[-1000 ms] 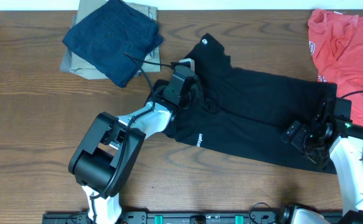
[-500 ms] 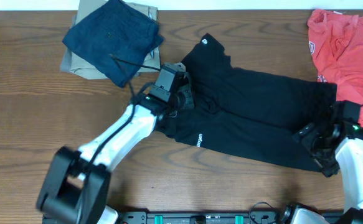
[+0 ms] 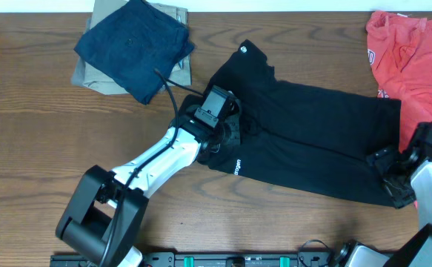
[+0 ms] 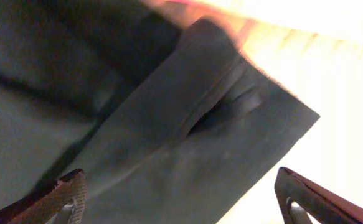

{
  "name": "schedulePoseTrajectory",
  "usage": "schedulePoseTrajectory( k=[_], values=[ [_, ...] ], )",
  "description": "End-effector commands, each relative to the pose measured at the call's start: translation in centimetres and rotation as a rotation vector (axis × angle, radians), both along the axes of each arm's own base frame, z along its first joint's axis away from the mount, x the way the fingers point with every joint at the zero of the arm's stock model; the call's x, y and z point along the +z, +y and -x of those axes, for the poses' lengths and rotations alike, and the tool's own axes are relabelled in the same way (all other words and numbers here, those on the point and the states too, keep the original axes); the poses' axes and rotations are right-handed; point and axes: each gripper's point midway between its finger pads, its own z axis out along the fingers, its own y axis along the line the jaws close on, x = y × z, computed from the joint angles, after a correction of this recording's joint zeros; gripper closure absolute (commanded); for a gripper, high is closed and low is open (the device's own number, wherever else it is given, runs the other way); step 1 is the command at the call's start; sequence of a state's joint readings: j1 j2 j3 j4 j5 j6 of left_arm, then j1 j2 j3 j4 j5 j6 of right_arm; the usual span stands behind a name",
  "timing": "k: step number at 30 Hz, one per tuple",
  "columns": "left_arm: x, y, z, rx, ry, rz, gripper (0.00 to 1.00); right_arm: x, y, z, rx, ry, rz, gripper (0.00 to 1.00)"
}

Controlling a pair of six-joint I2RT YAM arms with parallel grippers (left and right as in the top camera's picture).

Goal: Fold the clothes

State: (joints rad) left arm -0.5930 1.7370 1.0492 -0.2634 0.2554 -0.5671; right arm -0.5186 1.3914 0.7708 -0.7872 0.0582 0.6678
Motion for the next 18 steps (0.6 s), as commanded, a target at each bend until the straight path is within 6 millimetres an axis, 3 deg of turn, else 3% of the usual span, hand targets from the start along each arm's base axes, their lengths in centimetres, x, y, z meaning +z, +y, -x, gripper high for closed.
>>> schedulePoseTrajectory(
  k=[1, 10, 18],
  values=[
    [-1.4, 0.7, 0.2, -0.005, 0.01, -0.052, 0.79, -0.3, -1.4, 0.6, -0.066, 0.004, 0.01, 0.06],
    [-2.6, 1.3, 0.1, 0.011, 0.018, -0.094, 0.79, -0.9, -2.8, -0.4, -0.09, -0.031, 0.032, 0.15],
    [-2.6, 1.3, 0.1, 0.007, 0.018, -0.096, 0.79, -3.3, -3.2, -1.6, -0.094, -0.03, 0.004, 0.26]
  ],
)
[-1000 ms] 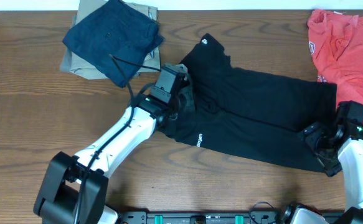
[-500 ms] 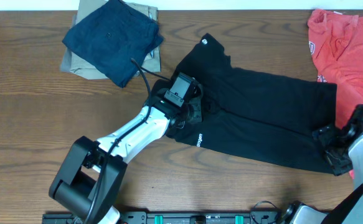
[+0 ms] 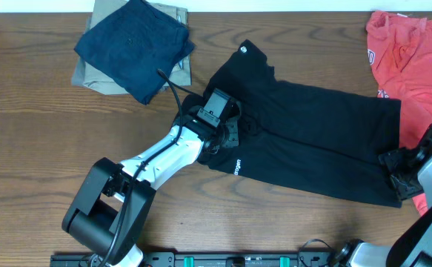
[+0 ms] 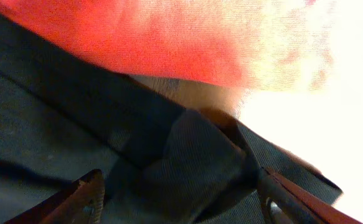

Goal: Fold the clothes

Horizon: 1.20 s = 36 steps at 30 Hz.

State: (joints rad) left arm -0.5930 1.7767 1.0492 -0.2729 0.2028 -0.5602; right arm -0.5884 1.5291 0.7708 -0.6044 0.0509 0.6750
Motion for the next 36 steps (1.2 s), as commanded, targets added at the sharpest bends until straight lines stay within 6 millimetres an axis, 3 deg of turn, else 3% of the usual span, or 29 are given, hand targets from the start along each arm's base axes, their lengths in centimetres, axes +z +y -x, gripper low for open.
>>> schedulePoseTrajectory(
  k=[1, 13, 19, 27, 28, 29, 31, 32, 36],
  values=[
    [-0.8, 0.3, 0.3, -0.019, 0.003, -0.03, 0.79, -0.9, -0.1, 0.1, -0.019, 0.013, -0.015, 0.26],
    [-0.9, 0.7, 0.1, -0.019, -0.009, -0.052, 0.79, -0.8, -0.4, -0.4, -0.025, -0.007, -0.005, 0.28],
    [-0.9, 0.7, 0.1, -0.018, -0.009, -0.052, 0.79, -0.4, -0.2, -2.5, -0.008, -0.105, -0.029, 0.44],
    [-0.9, 0.7, 0.1, -0.018, -0.009, -0.053, 0.79, 0.5, -0.9, -5.2, -0.008, -0.231, -0.016, 0.56],
    [-0.9, 0.7, 0.1, -0.018, -0.009, -0.053, 0.79, 0.7, -1.0, -5.6, -0.003, -0.243, -0.008, 0.52],
    [-0.9, 0.7, 0.1, -0.018, -0.009, -0.053, 0.79, 0.8, -1.1, -5.9, 0.005, -0.254, 0.001, 0.43],
    [-0.9, 0.7, 0.1, -0.018, -0.008, -0.053, 0.79, 1.3, -1.4, -6.7, 0.045, -0.284, 0.025, 0.11],
    [-0.9, 0.7, 0.1, -0.018, -0.009, -0.053, 0.79, 1.6, -1.6, -7.0, 0.061, -0.294, 0.03, 0.01],
    [-1.0, 0.9, 0.3, -0.017, -0.001, -0.061, 0.79, 4.1, -2.0, -8.5, 0.115, -0.334, 0.04, 0.01]
  ],
)
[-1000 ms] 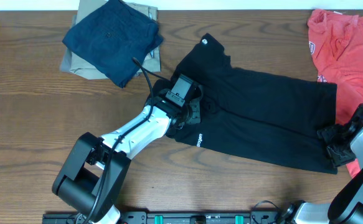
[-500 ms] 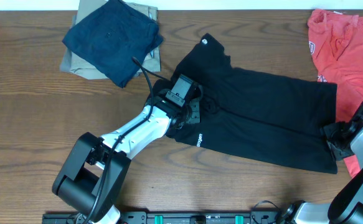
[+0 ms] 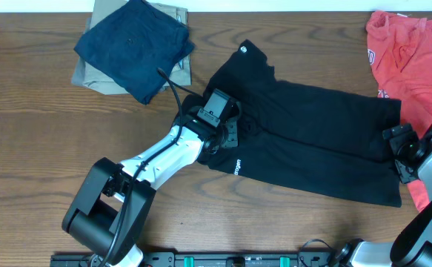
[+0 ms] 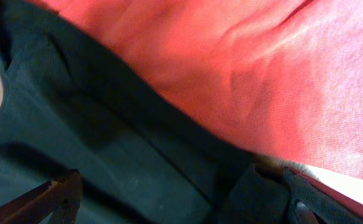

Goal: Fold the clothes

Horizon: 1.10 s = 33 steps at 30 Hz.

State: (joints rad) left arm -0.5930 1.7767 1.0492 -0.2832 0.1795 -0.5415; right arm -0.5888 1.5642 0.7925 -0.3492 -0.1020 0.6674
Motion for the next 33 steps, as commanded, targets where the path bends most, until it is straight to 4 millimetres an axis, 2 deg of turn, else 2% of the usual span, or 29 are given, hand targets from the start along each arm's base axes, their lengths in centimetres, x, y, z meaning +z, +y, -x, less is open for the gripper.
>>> schedulePoseTrajectory(
  k=[1, 4, 7, 11, 12, 15, 17, 21, 24, 26, 28, 33],
  values=[
    [-0.9, 0.4, 0.3, -0.012, 0.01, -0.034, 0.79, 3.1, -0.8, -2.0, 0.055, -0.059, 0.034, 0.01],
    [-0.9, 0.5, 0.4, -0.012, 0.01, -0.034, 0.79, 6.0, -1.2, -2.7, 0.063, -0.081, 0.053, 0.01],
    [-0.7, 0.4, 0.3, -0.044, -0.007, -0.041, 0.79, 9.6, -1.4, -4.4, 0.144, -0.148, 0.099, 0.01],
    [1.7, 0.3, -1.3, -0.042, -0.077, -0.009, 0.79, 12.5, -0.8, -6.3, 0.249, -0.239, 0.112, 0.01],
    [2.6, 0.2, -1.8, -0.054, -0.102, -0.004, 0.73, 12.8, -0.7, -6.5, 0.259, -0.252, 0.112, 0.01],
    [5.7, 0.3, -3.3, -0.133, -0.151, -0.034, 0.67, 12.9, -0.4, -6.9, 0.302, -0.259, 0.134, 0.01],
    [7.9, 0.5, -4.2, -0.205, -0.182, -0.072, 0.58, 12.7, 0.1, -7.1, 0.344, -0.248, 0.148, 0.01],
    [13.0, 0.7, -6.9, -0.273, -0.294, -0.098, 0.31, 11.9, 1.7, -7.5, 0.404, -0.224, 0.136, 0.01],
    [16.4, 1.1, -9.2, -0.241, -0.385, -0.074, 0.24, 11.2, 3.0, -7.8, 0.451, -0.203, 0.125, 0.01],
    [17.7, 1.2, -10.5, -0.233, -0.449, -0.064, 0.19, 11.0, 3.9, -7.9, 0.478, -0.195, 0.118, 0.01],
    [18.1, 1.3, -11.8, -0.218, -0.492, -0.054, 0.17, 11.0, 4.9, -8.2, 0.502, -0.193, 0.113, 0.01],
    [16.5, 0.3, -14.6, -0.209, -0.546, -0.04, 0.15, 10.5, 6.0, -8.1, 0.525, -0.152, 0.125, 0.01]
  ],
)
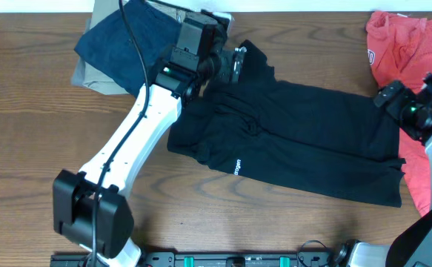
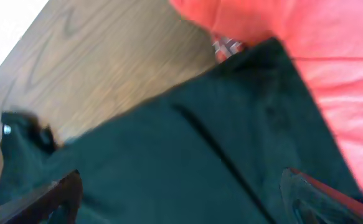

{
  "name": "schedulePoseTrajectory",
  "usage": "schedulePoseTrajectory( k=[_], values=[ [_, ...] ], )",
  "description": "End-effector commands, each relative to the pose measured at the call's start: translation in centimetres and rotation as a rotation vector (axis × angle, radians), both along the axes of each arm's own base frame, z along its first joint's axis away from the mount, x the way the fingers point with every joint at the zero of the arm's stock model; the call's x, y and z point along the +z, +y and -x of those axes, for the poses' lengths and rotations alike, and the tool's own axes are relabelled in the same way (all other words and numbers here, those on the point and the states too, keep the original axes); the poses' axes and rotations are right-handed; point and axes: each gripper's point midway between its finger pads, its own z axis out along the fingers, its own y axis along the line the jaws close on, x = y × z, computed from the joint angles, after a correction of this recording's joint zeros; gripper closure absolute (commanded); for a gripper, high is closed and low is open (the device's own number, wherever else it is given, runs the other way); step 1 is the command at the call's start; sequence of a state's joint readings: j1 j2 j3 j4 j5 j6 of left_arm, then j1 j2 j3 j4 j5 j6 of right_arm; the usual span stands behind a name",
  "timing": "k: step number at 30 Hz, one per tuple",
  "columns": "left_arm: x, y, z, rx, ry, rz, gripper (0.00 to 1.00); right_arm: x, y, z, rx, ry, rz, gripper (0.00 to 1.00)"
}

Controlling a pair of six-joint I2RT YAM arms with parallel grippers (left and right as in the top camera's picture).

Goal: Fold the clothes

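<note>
Black shorts point(image 1: 304, 141) lie spread across the table, with a white logo at the lower left. My left gripper point(image 1: 234, 65) is at their top left corner by the small white mark; the overhead view does not show how its jaws stand. My right gripper point(image 1: 387, 96) hovers at the shorts' top right corner, beside the red shirt point(image 1: 408, 52). In the right wrist view the gripper point(image 2: 181, 190) is open, fingers point(image 2: 63, 196) wide apart, with the black fabric point(image 2: 169, 149) below and the red shirt point(image 2: 330, 37) at the upper right.
A folded blue garment point(image 1: 130, 41) rests on a folded khaki one point(image 1: 90, 74) at the back left, just behind my left arm. The brown wooden table point(image 1: 38, 148) shows bare at the left and front.
My left gripper has gone from the bunched middle-left of the shorts up to their top left corner. My right gripper has shifted from the shorts' right edge to the top right corner, still open.
My left gripper stayed on the bunched fabric at the shorts' middle-left through all earlier moments. My open right gripper was at the lower right corner, then farther up the right edge each time. Now both grippers are at the shorts' top corners.
</note>
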State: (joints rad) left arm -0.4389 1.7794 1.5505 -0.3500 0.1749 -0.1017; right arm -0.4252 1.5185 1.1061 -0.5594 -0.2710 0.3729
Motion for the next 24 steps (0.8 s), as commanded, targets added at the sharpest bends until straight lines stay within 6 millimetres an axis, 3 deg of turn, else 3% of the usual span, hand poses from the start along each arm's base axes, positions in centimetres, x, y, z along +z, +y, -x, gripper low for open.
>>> schedulePoseTrajectory(
  k=[1, 8, 10, 12, 17, 21, 23, 24],
  values=[
    [-2.8, -0.6, -1.7, -0.013, 0.001, -0.032, 0.15, -0.4, 0.3, 0.1, 0.019, 0.032, 0.042, 0.01],
    [-9.3, -1.9, -4.4, -0.013, 0.033, -0.046, 0.18, -1.3, 1.2, 1.3, 0.041, 0.105, 0.042, 0.02],
    [-10.9, -1.9, -4.6, -0.012, 0.053, -0.055, 0.23, -1.5, 2.0, 1.5, 0.061, 0.117, 0.023, 0.09],
    [-12.4, -1.8, -4.7, -0.007, 0.077, -0.068, 0.33, -1.8, 2.9, 1.8, 0.083, 0.137, 0.01, 0.18],
    [-12.4, -1.1, -3.5, 0.004, 0.134, -0.082, 0.39, -2.3, 5.4, 2.3, 0.158, 0.18, 0.006, 0.52],
    [-10.8, 0.3, -0.2, -0.001, 0.231, -0.118, 0.43, -2.5, 7.5, 2.7, 0.218, 0.207, 0.006, 0.53],
    [-10.2, 1.3, 1.9, -0.001, 0.294, -0.146, 0.5, -2.6, 8.2, 2.7, 0.239, 0.214, 0.005, 0.52],
    [-10.1, 1.6, 2.8, -0.001, 0.322, -0.159, 0.59, -2.6, 8.5, 2.7, 0.247, 0.215, 0.005, 0.52]
  ],
)
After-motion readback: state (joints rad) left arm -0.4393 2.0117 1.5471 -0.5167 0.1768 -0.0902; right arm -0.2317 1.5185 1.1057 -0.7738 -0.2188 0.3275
